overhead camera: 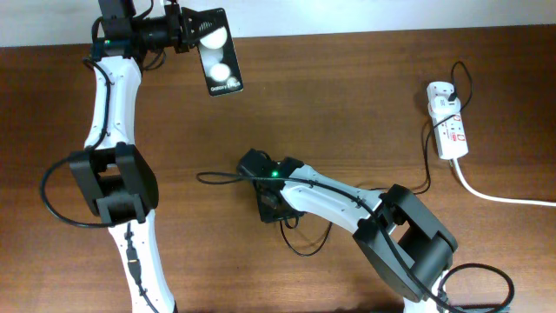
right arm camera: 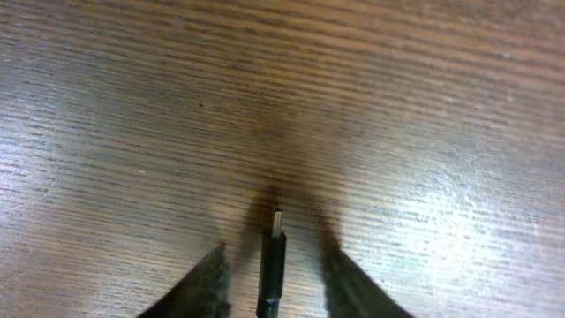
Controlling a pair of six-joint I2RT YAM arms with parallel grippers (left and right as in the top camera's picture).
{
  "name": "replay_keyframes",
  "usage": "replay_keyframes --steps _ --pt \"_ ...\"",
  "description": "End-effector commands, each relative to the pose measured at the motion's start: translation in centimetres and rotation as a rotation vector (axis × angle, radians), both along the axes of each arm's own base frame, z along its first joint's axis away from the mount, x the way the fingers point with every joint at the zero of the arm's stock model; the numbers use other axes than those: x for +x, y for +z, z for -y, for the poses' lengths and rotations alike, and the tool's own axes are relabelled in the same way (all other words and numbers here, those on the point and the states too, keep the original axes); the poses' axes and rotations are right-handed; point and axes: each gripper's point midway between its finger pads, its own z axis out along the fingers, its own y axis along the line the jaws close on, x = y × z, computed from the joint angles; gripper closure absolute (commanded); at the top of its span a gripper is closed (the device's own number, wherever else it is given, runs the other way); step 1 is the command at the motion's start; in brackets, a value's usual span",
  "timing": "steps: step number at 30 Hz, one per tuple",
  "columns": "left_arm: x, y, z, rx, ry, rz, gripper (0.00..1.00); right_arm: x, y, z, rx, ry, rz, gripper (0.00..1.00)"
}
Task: Plug charger to phone and switch on socket
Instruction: 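Lower the right gripper onto the cable's USB-C plug and grasp it, then lift the plug with the right gripper toward the phone's bottom port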
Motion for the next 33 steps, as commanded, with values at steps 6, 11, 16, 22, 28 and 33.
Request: replay_keyframes --steps 6,11,16,22,28,33 --pt "-0.4 1.8 -0.4 -0.001 -0.006 0.056 1.0 -0.2 -0.6 0.0 -0.022 0.0 -0.01 0.78" --pt "-0.4 1.8 -0.4 0.0 -0.005 0.056 1.0 0.0 -0.6 0.1 -0.029 -0.001 -0.002 0.88" --pt "-0.4 1.8 -0.4 0.001 -0.003 0.055 1.0 0.0 -0.6 0.1 -0.027 -0.001 -0.001 0.96" --pt "-0.2 1.7 -0.4 0.007 0.009 0.055 1.0 -1.5 1.3 -2.7 0.16 0.036 -0.124 0.96" --pt "0.0 1.6 -0.5 0.011 0.018 0.054 1.0 1.4 10.8 -5.4 0.635 0.037 -0.183 0.96" --pt "-0.1 1.6 -0.5 0.01 0.017 0.045 1.0 3.9 19.5 -7.8 1.143 0.223 -0.177 0.96"
